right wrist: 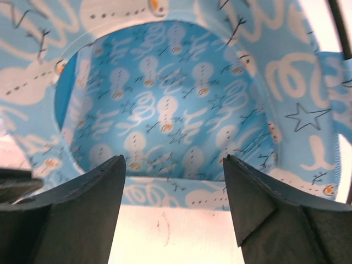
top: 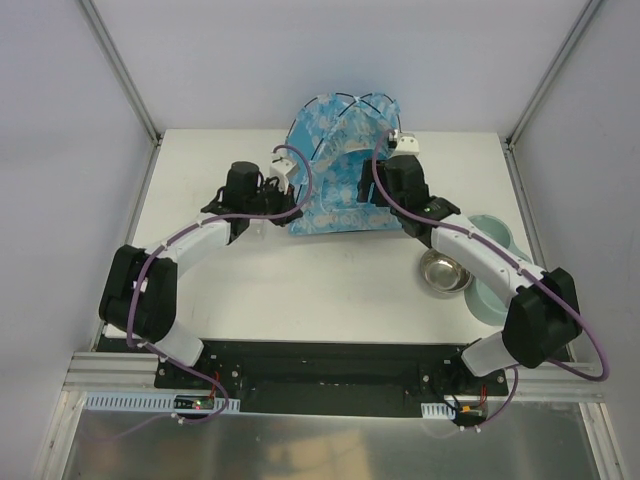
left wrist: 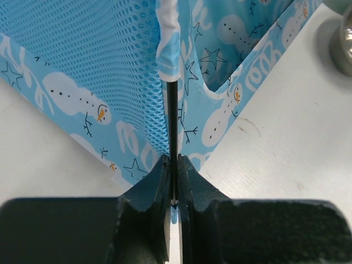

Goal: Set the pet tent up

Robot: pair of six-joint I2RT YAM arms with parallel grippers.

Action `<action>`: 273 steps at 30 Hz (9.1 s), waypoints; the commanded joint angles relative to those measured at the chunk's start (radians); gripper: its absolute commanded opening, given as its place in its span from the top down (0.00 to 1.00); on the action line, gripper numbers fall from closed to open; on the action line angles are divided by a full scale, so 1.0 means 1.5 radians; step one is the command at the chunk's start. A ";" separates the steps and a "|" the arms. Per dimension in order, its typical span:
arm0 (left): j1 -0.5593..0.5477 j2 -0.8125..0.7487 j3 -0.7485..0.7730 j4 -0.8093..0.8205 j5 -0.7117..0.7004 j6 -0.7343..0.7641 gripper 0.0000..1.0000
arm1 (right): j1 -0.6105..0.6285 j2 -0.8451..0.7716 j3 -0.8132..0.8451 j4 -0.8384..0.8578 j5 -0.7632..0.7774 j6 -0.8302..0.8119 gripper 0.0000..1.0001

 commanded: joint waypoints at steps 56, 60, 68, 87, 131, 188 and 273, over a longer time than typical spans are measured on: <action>0.012 0.008 0.032 0.025 -0.179 0.011 0.01 | 0.010 -0.065 -0.030 -0.004 -0.152 0.017 0.14; 0.013 -0.045 0.013 0.019 -0.253 0.000 0.01 | 0.009 -0.072 -0.023 -0.024 -0.161 0.030 0.13; 0.016 -0.139 -0.013 -0.102 -0.501 -0.089 0.01 | 0.005 -0.090 -0.013 -0.093 -0.110 0.078 0.12; 0.297 -0.116 0.039 -0.394 -0.494 -0.389 0.01 | -0.007 -0.118 -0.039 -0.152 -0.098 0.157 0.13; 0.382 0.159 0.098 -0.340 -0.335 -0.849 0.47 | -0.011 -0.100 -0.040 -0.183 -0.060 0.211 0.17; 0.238 -0.392 -0.042 -0.440 -0.162 -1.080 1.00 | 0.278 -0.074 -0.009 0.123 -0.135 0.446 0.02; 0.184 -0.331 -0.012 -0.516 -0.180 -0.402 0.01 | -0.587 -0.020 0.228 -0.728 0.128 0.084 0.48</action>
